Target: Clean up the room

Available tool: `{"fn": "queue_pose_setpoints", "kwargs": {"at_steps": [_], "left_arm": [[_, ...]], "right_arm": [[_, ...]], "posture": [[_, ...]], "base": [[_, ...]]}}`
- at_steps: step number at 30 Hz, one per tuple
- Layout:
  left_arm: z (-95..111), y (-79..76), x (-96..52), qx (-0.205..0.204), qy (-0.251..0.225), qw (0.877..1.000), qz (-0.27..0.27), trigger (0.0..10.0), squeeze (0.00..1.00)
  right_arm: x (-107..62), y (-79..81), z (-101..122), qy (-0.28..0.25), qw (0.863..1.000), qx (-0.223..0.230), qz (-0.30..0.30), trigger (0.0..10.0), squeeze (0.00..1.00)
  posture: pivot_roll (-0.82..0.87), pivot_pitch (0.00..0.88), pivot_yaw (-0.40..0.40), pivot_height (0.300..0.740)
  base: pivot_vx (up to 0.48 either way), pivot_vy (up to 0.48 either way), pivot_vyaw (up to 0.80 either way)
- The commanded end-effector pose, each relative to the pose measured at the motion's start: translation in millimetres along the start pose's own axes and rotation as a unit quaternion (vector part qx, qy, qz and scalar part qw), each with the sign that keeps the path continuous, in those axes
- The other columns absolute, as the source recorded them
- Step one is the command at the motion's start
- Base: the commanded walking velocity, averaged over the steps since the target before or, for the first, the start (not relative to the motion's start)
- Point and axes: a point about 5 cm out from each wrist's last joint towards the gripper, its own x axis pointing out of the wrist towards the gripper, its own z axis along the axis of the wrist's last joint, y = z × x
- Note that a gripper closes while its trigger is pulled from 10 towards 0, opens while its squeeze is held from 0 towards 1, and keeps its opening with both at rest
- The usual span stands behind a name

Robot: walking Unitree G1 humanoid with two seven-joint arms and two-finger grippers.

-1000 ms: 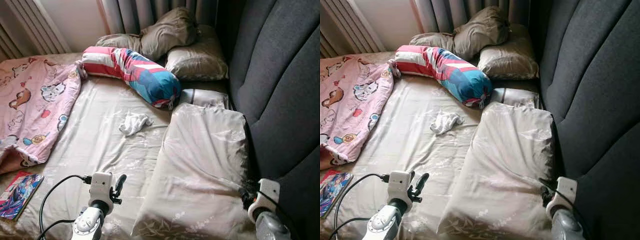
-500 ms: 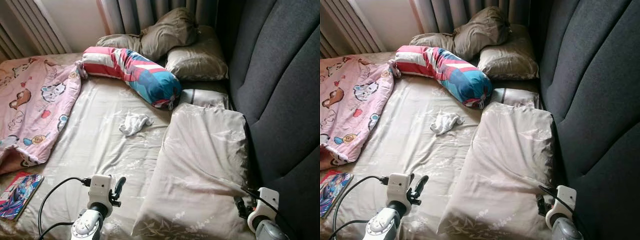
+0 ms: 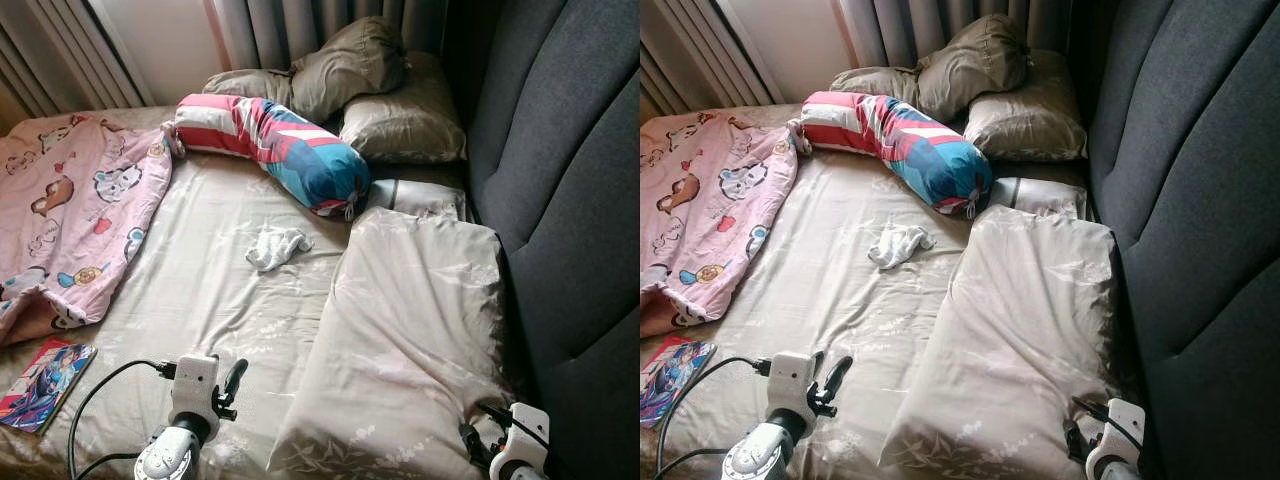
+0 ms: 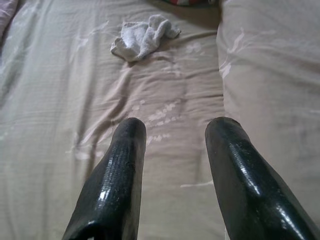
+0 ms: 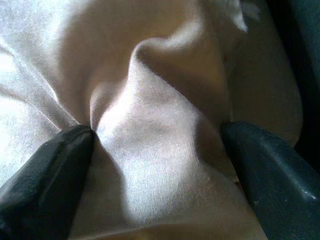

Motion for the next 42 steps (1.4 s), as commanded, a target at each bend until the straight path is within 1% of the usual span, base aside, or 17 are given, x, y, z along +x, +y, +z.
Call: {"fn": "queue_pose_setpoints", "kwargs": {"at_steps": [1, 2, 4, 5, 6, 7, 8, 11, 16, 17, 18, 34, 42], "left_arm": [[-7, 4.7, -7.4, 0.004, 0.018, 1.0, 0.003, 10.0, 0.0], [-7, 5.1, -10.1, 0.005, 0.019, 1.0, 0.002, 10.0, 0.0], [-7, 5.2, -11.1, 0.006, 0.019, 1.0, 0.002, 10.0, 0.0], [-7, 5.7, -13.1, 0.007, 0.021, 1.0, 0.001, 10.0, 0.0], [-7, 6.0, -14.0, 0.008, 0.022, 1.0, 0.001, 10.0, 0.0], [-7, 6.0, -14.0, 0.008, 0.022, 1.0, 0.001, 10.0, 0.0], [-7, 6.6, -15.3, 0.009, 0.023, 1.0, 0.0, 10.0, 0.0], [-7, 6.7, -17.1, 0.01, 0.024, 1.0, 0.001, 10.0, 0.0], [-6, 7.9, -20.9, 0.011, 0.028, 1.0, 0.002, 10.0, 0.0], [-7, 8.2, -22.0, 0.012, 0.03, 0.999, 0.002, 10.0, 0.0], [-7, 8.7, -22.5, 0.012, 0.031, 0.999, 0.003, 10.0, 0.0], [-5, 5.8, -21.6, 0.012, 0.034, 0.999, 0.0, 10.0, 0.0], [-5, 4.5, -19.5, 0.01, 0.034, 0.999, -0.001, 10.0, 0.0]], "right_arm": [[-5.1, 1.2, -35, 0.06, 0.998, 0.018, 0.007, 10.0, 0.0], [-6.0, 7.0, -42, 0.07, 0.997, 0.03, 0.026, 10.0, 0.0], [-6.4, 9.8, -45, 0.074, 0.996, 0.032, 0.033, 10.0, 0.0], [-8.0, 17.0, -56, 0.093, 0.994, 0.032, 0.046, 10.0, 0.0], [-8.8, 18.9, -59, 0.101, 0.993, 0.031, 0.049, 10.0, 0.0], [-8.8, 18.9, -59, 0.101, 0.993, 0.031, 0.049, 10.0, 0.0], [-11.1, 20.4, -68, 0.119, 0.991, 0.029, 0.045, 10.0, 0.0], [-16.3, 18.6, -84, 0.145, 0.989, 0.025, 0.027, 10.0, 0.0], [-19.9, 16.3, -94, 0.151, 0.988, 0.03, 0.009, 10.0, 0.0], [-20.5, 13.7, -95, 0.15, 0.988, 0.022, -0.003, 0.8, 0.0], [-20.7, 14.4, -95, 0.149, 0.989, 0.021, 0.002, 0.0, 0.0], [-21.8, 11.8, -97, 0.144, 0.99, 0.008, -0.01, 0.0, 0.0], [-20.7, 10.1, -93, 0.132, 0.991, 0.004, -0.016, 0.0, 0.0]], "posture": [[0.05, 0.285, 0.108, 0.74], [0.06, 0.291, 0.111, 0.74], [0.07, 0.295, 0.115, 0.74], [0.07, 0.303, 0.119, 0.74], [0.07, 0.303, 0.12, 0.74], [0.07, 0.303, 0.12, 0.74], [0.08, 0.308, 0.122, 0.74], [0.09, 0.313, 0.126, 0.74], [0.1, 0.318, 0.128, 0.74], [0.1, 0.317, 0.129, 0.74], [0.1, 0.319, 0.129, 0.74], [0.09, 0.313, 0.13, 0.74], [0.08, 0.301, 0.125, 0.74]], "base": [[0.0, 0.0, 0.0], [0.0, 0.0, 0.0], [0.0, 0.0, 0.0], [0.0, 0.0, 0.0], [0.0, 0.0, 0.0], [0.0, 0.0, 0.0], [0.0, 0.0, 0.0], [0.0, 0.0, 0.0], [0.0, 0.0, 0.0], [0.0, 0.0, 0.0], [0.0, 0.0, 0.0], [0.0, 0.0, 0.0], [0.0, 0.0, 0.0]]}}
